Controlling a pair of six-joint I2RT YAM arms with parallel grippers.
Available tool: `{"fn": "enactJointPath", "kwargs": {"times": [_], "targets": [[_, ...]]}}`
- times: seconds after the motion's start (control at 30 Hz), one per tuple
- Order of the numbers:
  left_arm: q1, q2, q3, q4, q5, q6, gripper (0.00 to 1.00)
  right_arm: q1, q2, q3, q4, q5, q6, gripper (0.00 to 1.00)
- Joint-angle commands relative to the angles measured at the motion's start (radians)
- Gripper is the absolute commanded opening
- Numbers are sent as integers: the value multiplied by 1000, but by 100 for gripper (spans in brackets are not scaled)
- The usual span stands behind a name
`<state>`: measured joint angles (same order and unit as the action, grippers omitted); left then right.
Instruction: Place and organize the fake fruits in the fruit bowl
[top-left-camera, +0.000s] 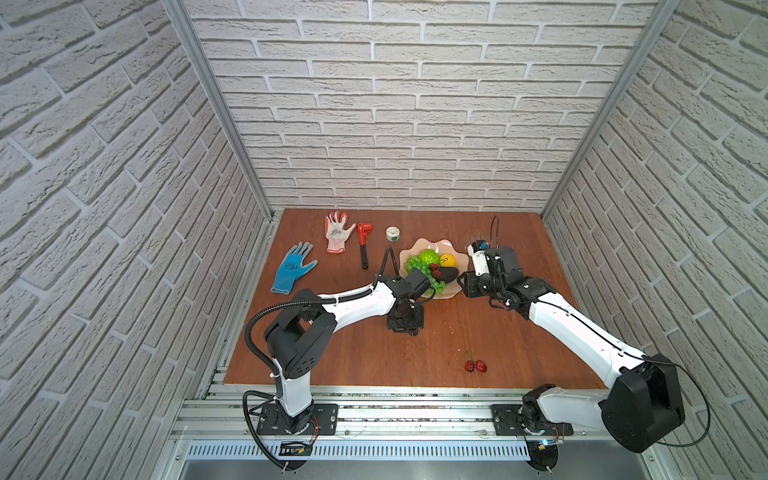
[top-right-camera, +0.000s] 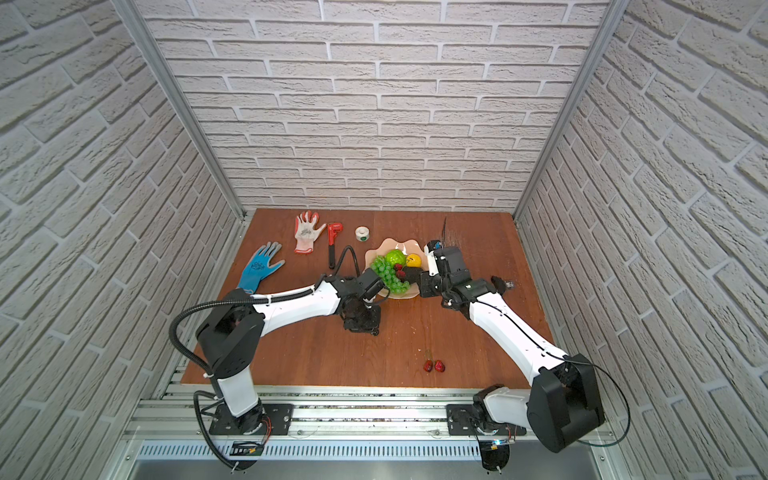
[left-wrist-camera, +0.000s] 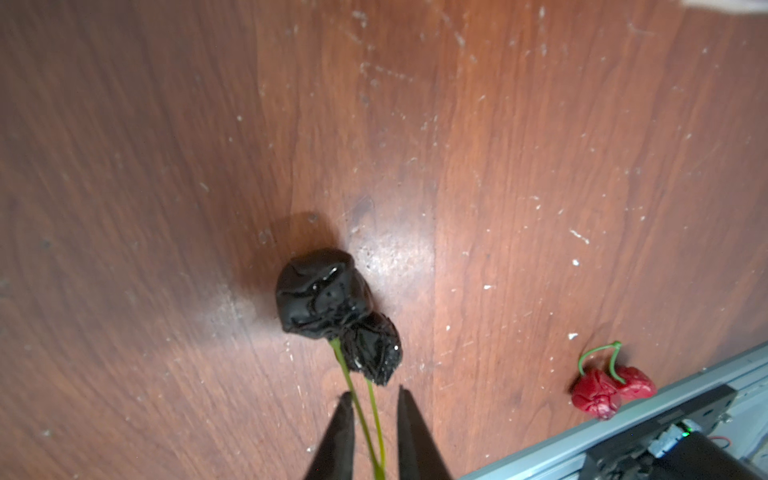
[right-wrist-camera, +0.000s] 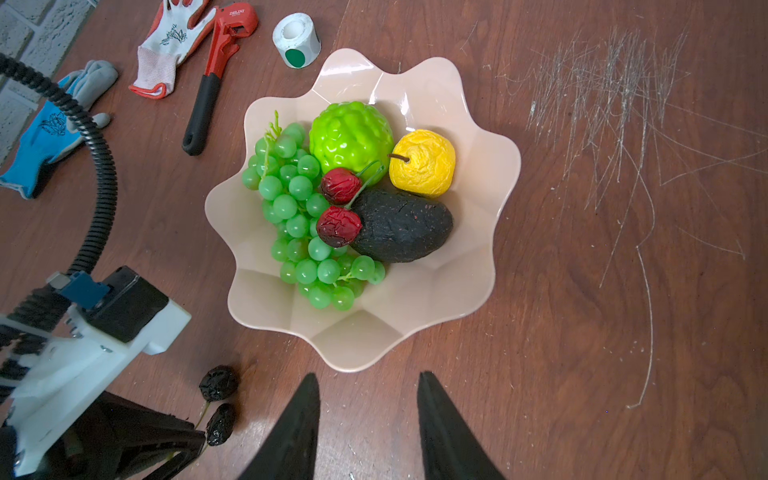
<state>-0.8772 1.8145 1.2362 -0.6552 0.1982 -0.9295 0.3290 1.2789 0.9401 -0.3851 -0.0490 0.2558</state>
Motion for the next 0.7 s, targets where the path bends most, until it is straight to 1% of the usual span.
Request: {"fn": "enactJointPath", "kwargs": {"times": [0.0, 0.17, 0.2, 0.43, 0.67], "targets": [[4, 6, -21, 5, 10, -9, 13, -4, -14, -11, 26, 6, 0, 41], [4, -13, -27, 15, 8, -7, 2, -5, -14, -10, 28, 6, 1, 41], [5, -19, -28, 21, 8, -6, 1, -3, -13, -10, 29, 6, 0, 41], [9, -88, -17, 30, 8, 18, 0, -4, -6, 12, 24, 1, -5, 41], [46, -176, 84, -25, 7, 119, 0, -5, -13, 31, 6, 2, -5, 41]]}}
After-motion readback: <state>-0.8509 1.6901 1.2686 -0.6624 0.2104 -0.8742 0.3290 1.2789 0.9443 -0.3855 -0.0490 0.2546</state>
